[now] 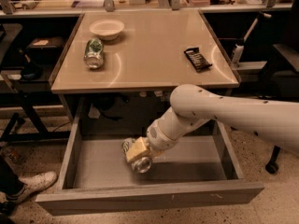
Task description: Place 7up can into top drawer
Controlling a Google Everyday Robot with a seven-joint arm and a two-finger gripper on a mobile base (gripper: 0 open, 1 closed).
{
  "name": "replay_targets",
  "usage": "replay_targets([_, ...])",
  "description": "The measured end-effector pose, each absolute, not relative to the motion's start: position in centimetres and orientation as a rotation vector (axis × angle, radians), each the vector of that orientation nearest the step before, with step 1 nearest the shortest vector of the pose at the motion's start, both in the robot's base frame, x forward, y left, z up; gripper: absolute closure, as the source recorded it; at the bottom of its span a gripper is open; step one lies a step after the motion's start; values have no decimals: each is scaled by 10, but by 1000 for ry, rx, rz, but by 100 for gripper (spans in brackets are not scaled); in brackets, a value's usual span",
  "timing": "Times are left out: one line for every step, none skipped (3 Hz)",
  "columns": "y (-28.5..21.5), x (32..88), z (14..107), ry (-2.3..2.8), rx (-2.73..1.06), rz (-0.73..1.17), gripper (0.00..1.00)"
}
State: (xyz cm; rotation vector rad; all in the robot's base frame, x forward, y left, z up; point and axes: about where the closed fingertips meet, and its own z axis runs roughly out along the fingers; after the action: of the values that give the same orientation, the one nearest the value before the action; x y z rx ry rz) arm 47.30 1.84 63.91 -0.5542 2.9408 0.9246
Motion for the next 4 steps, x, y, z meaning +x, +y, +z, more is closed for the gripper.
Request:
replay_targets([18,473,639,2941,-554,924,81])
replay_targets([19,473,639,2941,-554,924,57])
replay_targets([19,473,639,2941,-555,924,34])
replay_targets([19,473,639,2941,-555,924,11])
